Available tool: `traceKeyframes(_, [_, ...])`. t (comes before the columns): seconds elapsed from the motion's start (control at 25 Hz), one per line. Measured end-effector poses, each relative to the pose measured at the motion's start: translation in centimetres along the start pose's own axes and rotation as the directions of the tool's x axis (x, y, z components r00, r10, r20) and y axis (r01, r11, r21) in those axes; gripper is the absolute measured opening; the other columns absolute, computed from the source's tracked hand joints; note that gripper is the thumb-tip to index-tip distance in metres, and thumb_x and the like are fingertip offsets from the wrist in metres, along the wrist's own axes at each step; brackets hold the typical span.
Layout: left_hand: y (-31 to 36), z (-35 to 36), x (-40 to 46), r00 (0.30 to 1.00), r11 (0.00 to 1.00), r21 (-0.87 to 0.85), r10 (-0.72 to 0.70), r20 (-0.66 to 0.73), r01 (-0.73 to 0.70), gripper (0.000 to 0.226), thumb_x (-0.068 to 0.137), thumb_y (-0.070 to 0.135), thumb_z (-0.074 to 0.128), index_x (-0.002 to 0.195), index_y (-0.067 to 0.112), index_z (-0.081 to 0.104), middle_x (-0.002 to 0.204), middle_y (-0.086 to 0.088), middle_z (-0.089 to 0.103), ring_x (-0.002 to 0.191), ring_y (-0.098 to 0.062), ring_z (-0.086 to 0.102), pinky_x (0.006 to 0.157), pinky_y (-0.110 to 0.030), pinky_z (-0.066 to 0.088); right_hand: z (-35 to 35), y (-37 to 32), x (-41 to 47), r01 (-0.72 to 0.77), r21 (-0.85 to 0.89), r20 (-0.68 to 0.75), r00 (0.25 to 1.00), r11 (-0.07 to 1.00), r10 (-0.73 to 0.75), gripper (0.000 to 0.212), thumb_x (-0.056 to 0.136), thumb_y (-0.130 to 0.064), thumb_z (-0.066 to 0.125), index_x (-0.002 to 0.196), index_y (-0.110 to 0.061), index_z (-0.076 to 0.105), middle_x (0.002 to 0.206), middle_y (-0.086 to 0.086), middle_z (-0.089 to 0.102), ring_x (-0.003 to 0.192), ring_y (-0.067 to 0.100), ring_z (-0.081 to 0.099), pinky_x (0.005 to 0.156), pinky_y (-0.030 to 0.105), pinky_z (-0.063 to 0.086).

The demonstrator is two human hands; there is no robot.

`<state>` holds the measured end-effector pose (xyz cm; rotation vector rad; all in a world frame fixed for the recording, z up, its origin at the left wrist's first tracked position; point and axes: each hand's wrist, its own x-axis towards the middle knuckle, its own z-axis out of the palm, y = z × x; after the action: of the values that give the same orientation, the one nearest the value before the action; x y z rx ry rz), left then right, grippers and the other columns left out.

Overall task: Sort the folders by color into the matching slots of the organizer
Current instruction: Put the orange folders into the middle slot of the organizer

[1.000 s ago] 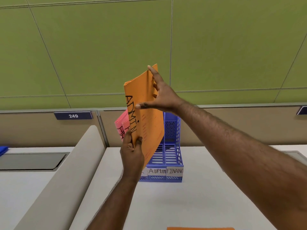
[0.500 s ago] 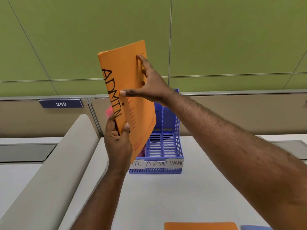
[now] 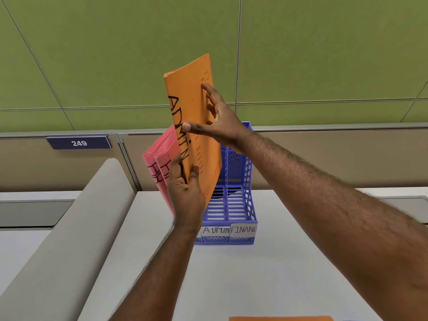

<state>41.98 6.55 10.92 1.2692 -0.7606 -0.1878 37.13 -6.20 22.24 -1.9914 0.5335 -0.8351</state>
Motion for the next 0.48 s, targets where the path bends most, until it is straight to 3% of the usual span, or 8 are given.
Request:
traceKeyframes(0.16, [-1.4,1.3,0.2,0.999,1.000,-0.013,0.011,0.031,-0.011,0.034,0.099,0.020,0.050,0.132,0.021,0.048,0.128,-0.005,0.060,0.117,-0.024,0.059,0.090,-0.049,0.056,-0.2,1.4,-0.5,-0.023,0.005,-0.009,1.000,1.000,0.023,0.115,0.066,-0.040,0.084,0.153,-0.028,0.008,0.160,0.004,0.016,0.134,0.014,0.028,0.105,0.036,0.035])
traceKeyframes(0.48, [-4.8,2.1,0.8,0.988,0.999,-0.016,-0.046,0.145,0.049,0.041,0.097,0.014,0.053,0.136,0.025,0.046,0.134,-0.007,0.057,0.125,-0.023,0.054,0.100,-0.045,0.051,-0.1,4.0,-1.4,-0.069,-0.014,0.007,0.998,0.998,0.069,0.124,0.064,-0.037,0.086,0.154,-0.023,0.002,0.161,0.004,0.014,0.146,0.020,0.022,0.117,0.045,0.029])
